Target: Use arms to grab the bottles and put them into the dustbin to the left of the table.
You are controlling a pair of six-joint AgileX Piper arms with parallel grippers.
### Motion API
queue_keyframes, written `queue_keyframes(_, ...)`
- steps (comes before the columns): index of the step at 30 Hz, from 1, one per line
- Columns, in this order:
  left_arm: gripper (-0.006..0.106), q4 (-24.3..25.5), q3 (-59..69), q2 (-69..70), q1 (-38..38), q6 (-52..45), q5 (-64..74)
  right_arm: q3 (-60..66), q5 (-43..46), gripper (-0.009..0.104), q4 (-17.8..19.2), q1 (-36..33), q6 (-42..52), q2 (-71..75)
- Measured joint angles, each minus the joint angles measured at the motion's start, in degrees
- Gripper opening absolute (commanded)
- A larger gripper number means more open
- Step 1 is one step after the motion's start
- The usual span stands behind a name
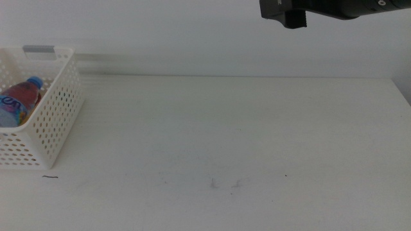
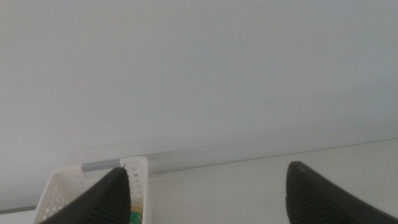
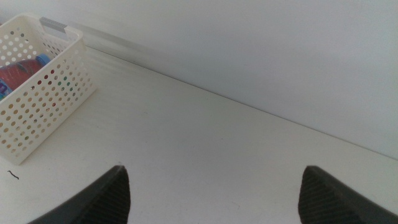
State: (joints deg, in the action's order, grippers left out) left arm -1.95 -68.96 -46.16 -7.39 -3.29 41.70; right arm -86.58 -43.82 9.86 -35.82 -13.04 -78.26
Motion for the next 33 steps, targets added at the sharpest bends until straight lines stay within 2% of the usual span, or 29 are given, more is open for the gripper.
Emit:
queue_keyframes(6,0.081,1.05,0.52,0.0,0.0,0.11,-0.14,0.0,0.0,0.083,0.42,0.0,0.0,0.0)
queue_keyframes(9,0.081,-0.7,3.63,0.99,0.96,0.11,-3.08,0.37,0.15,0.083,0.73,0.59,0.0,0.32)
queue_keyframes(12,0.081,-2.63,11.84,4.27,3.14,0.11,-10.03,4.42,4.08,0.083,0.37,2.56,0.0,2.83)
queue_keyframes(15,0.081,-3.25,23.16,9.54,6.04,0.11,-18.32,13.72,15.43,0.083,-0.86,5.14,0.0,7.63)
queue_keyframes(18,0.081,-3.47,35.07,15.32,8.08,0.11,-21.43,26.84,26.71,0.083,-4.46,7.78,0.0,13.48)
queue_keyframes(22,0.081,-3.6,46.38,24.65,8.46,0.11,-21.56,47.56,39.46,0.083,-3.89,10.93,0.0,22.03)
queue_keyframes(25,0.081,-3.71,53.6,32.66,8.46,0.11,-21.8,61.16,42.09,0.083,-2.87,12.64,-0.15,31.41)
queue_keyframes(28,0.081,-3.71,58.12,40.31,8.46,0.11,-22.0,69.54,42.25,0.083,-0.98,16.34,-0.14,42.81)
queue_keyframes(33,0.081,-3.71,61.73,45.81,8.46,0.11,-22.36,77.44,36.11,0.083,-1.07,24.93,-0.14,60.56)
